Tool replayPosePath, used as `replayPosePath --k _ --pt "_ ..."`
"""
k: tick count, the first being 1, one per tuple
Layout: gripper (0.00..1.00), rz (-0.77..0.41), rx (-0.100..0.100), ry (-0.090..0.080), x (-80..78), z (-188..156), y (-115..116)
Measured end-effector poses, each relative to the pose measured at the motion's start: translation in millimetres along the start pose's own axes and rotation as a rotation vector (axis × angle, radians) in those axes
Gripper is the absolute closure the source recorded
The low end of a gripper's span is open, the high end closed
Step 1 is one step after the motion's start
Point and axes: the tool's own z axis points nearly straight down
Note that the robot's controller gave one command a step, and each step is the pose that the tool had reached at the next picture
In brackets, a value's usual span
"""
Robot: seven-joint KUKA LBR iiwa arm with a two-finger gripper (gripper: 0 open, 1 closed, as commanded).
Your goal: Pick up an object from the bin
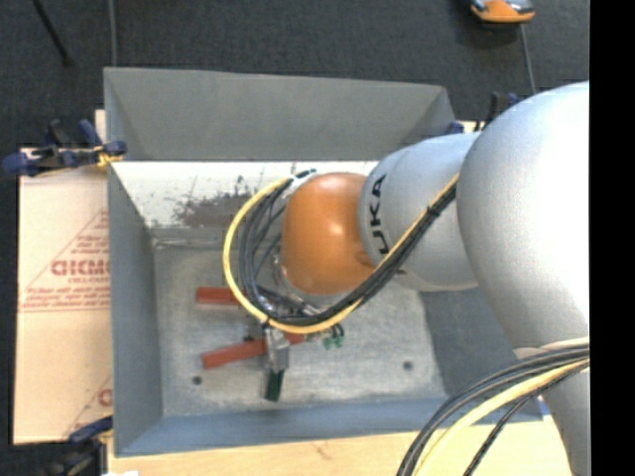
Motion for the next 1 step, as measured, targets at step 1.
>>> replayPosePath --k 1 --pt "1.0 0.001 0.004 -0.004 -2.4 -42.4 -1.1"
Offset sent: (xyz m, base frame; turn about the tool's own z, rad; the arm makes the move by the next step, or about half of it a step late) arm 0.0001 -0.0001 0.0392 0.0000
